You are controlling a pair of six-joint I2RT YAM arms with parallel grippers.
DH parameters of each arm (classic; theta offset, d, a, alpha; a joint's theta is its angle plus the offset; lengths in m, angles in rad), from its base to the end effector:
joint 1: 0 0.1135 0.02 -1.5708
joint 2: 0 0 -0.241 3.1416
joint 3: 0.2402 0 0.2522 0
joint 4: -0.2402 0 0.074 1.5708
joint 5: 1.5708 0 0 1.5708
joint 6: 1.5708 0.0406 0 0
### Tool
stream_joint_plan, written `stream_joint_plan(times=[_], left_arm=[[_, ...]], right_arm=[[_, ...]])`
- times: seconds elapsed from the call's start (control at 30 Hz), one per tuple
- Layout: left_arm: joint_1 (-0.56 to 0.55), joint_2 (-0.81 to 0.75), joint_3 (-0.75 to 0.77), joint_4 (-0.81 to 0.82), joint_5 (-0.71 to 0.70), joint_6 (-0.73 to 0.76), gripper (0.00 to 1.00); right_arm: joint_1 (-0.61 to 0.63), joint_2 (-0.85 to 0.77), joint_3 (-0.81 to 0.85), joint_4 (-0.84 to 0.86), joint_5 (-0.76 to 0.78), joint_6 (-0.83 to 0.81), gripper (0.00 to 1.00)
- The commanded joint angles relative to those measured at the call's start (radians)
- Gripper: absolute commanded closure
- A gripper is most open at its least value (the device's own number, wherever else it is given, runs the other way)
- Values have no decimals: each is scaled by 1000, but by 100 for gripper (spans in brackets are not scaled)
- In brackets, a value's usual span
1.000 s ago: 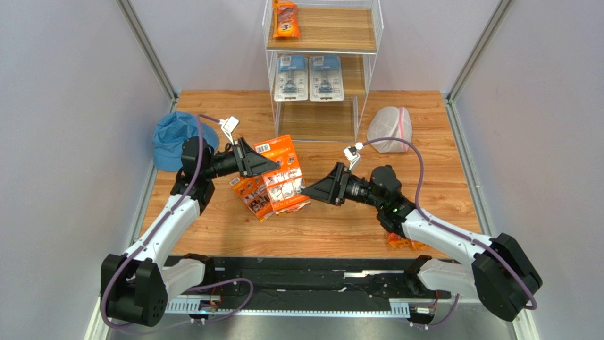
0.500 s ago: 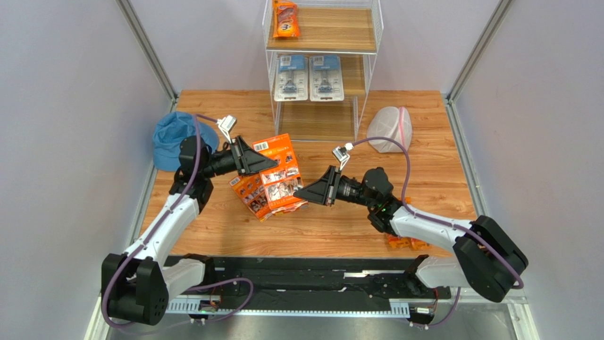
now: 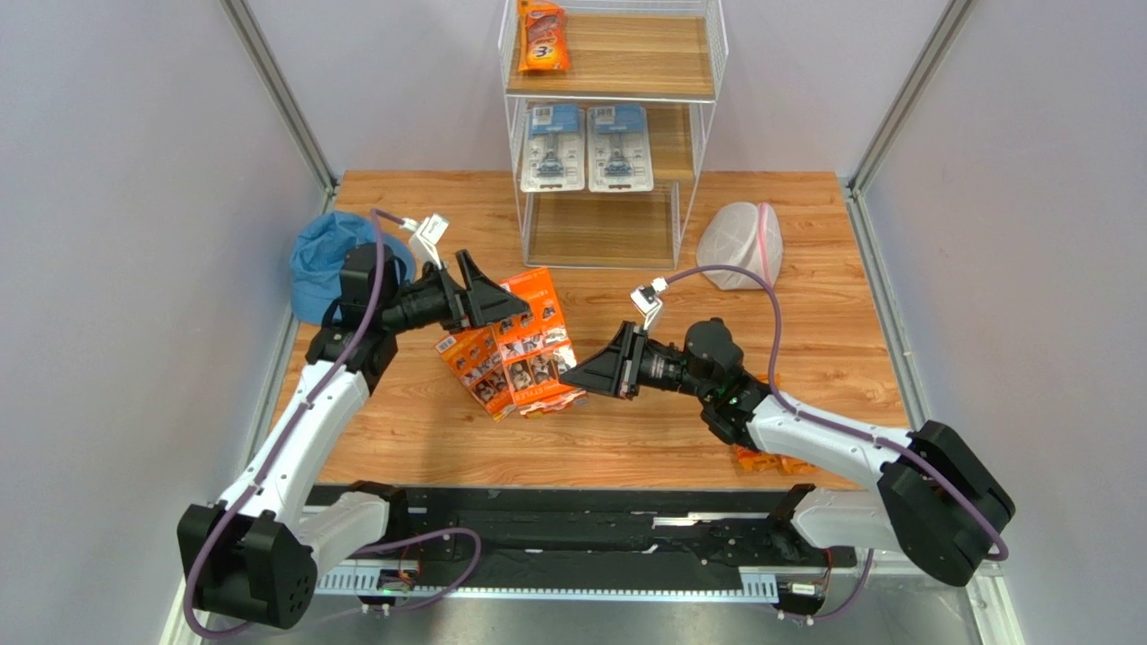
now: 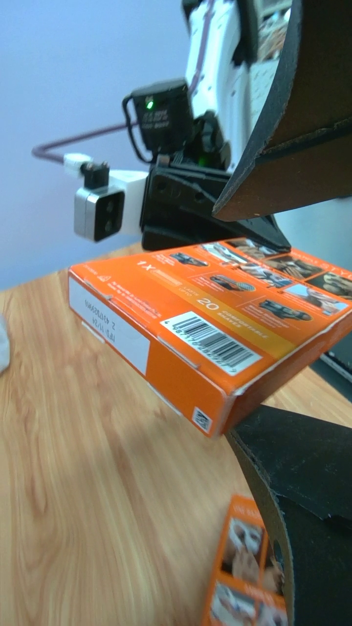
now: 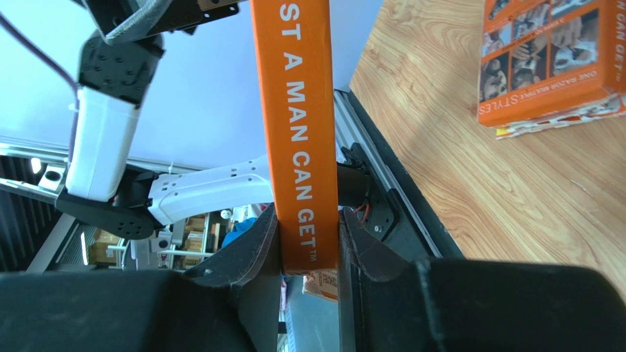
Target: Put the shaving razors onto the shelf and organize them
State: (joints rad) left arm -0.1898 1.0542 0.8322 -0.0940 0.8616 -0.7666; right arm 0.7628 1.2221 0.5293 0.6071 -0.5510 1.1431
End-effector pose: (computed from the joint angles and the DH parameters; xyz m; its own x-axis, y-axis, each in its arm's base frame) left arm 0.2383 -0.0772 0.2964 -0.7964 -0.3070 -0.5210 0.3870 0.4033 -0.8292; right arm 0.1824 0.2038 0.2204 -0.9044 0.2080 -0.3725 -0.3443 0.1598 0.9252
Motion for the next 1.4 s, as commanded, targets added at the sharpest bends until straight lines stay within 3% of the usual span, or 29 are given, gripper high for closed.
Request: stream_joint_plan(times=[0.0, 0.13, 0.17, 0.27, 0.6, 1.03, 1.37], left_arm=[[-2, -62, 84, -272, -246, 173, 1], [-3, -134, 117, -449, -551, 204, 1], [-2, -143, 128, -514, -681, 204, 1], [-2, -168, 139, -599, -827, 207, 1], [-2, -177, 96, -596, -788, 217, 1], [-2, -224, 44, -627, -786, 248, 1], [-2, -211, 27, -593, -753, 245, 1]], right_arm=[[4, -30, 37, -7, 29, -39, 100], [4, -24, 31, -13, 36, -42, 100], [4, -22, 28, -18, 40, -43, 100], [4, -19, 31, -38, 52, -54, 100], [-36, 97, 89, -81, 120, -59, 100], [-160, 410, 379, -147, 95, -43, 100], [-207, 499, 383, -79, 154, 12, 100]])
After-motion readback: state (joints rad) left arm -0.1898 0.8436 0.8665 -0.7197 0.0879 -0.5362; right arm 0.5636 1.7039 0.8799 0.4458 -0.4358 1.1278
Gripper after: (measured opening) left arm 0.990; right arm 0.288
